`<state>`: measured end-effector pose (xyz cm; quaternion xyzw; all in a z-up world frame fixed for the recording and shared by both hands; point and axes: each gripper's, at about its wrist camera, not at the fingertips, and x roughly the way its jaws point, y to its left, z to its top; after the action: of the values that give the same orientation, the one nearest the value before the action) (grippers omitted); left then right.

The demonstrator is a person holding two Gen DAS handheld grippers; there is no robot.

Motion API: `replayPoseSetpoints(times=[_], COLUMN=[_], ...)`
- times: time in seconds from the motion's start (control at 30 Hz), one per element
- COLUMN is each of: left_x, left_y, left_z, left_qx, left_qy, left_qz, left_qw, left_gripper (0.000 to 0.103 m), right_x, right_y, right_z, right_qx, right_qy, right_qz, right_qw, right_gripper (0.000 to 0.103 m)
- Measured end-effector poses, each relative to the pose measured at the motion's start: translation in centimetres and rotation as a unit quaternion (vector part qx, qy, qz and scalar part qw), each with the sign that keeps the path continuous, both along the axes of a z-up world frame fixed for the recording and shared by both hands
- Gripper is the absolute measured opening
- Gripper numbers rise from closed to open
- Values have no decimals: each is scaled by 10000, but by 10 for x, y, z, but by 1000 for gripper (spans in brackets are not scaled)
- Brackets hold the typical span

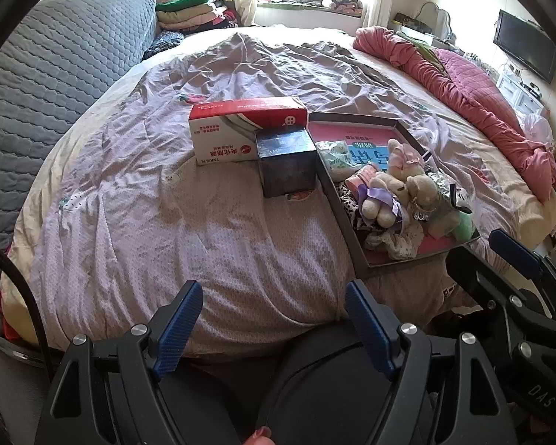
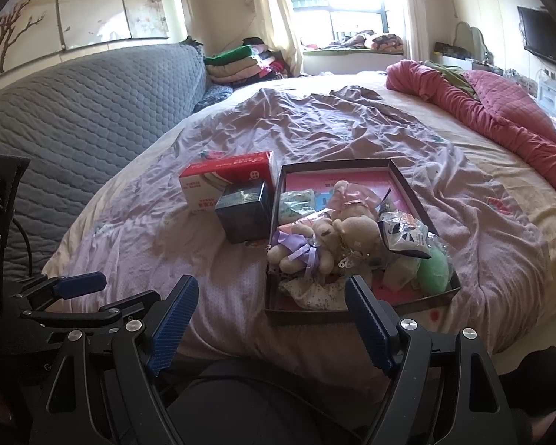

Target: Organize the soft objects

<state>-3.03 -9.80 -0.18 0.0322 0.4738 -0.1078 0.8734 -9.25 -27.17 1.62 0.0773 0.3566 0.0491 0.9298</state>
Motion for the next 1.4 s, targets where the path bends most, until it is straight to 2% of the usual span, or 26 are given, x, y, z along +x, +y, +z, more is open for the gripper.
replayPoseSetpoints(times=[1.03, 1.4], left_x=[1, 7], left_y=[3, 3], left_z=[-4, -24], left_qx=[21, 45], left_qy=[24, 176], left_qz=[70, 80], left_qw=[10000, 9998], left_gripper=[79, 79], right_x=[1, 7], right_y=[0, -2], right_z=[-3, -21], right_qx=[19, 39], right_qy=[-2, 180], right_qz=[7, -57], right_qw=[10000, 9998], right_gripper=[82, 83])
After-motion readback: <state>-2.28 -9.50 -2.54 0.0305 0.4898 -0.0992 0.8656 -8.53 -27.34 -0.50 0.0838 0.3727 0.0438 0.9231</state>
